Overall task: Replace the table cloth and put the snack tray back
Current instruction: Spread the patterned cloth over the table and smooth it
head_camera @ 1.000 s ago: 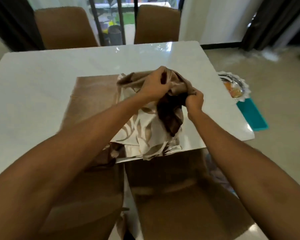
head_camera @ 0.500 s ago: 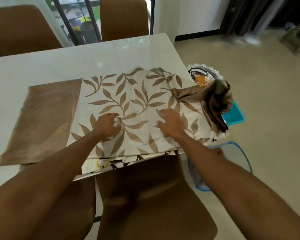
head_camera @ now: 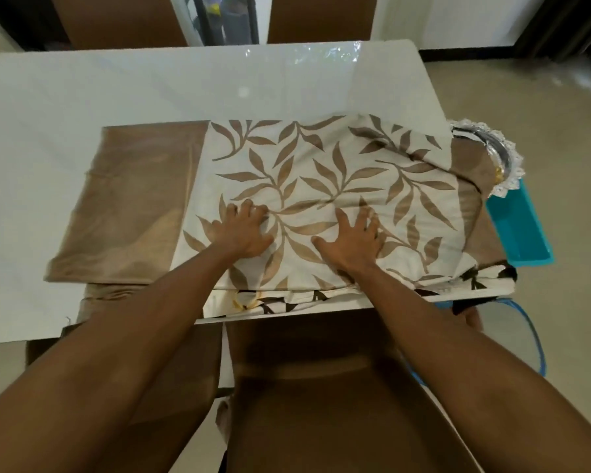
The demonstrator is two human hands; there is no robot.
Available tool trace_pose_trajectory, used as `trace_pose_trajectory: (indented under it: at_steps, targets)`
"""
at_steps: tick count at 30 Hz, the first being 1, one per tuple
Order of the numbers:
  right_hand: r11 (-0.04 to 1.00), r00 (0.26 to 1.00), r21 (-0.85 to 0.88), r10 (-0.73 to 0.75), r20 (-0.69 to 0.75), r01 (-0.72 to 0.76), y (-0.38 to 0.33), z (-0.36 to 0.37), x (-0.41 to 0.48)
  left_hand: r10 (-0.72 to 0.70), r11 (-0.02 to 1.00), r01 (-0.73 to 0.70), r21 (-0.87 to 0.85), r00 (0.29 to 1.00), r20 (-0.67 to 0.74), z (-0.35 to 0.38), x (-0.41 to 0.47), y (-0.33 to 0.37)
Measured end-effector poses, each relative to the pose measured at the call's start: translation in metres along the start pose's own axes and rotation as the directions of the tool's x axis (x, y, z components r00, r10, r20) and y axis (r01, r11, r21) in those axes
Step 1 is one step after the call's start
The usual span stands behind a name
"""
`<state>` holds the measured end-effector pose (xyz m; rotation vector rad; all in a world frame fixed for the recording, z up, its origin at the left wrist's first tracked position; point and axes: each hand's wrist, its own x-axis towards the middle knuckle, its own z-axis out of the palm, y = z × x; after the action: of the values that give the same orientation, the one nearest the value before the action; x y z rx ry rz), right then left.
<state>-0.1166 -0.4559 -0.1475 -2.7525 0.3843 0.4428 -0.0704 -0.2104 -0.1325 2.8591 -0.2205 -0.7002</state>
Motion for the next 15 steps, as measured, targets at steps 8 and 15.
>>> trace_pose_trajectory:
  at_steps: [8, 15]
  targets:
    - [0.965, 0.954, -0.138, -0.188, 0.234, 0.224, -0.111, 0.028, 0.001, -0.139, 0.989, 0.144, 0.042, 0.985, -0.102, 0.003, -0.06, -0.101]
    - [0.823, 0.788, -0.126, -0.471, 0.396, 0.555, -0.265, 0.083, -0.017, -0.402, 0.916, 0.399, -0.046, 0.91, -0.099, 0.01, -0.151, -0.25]
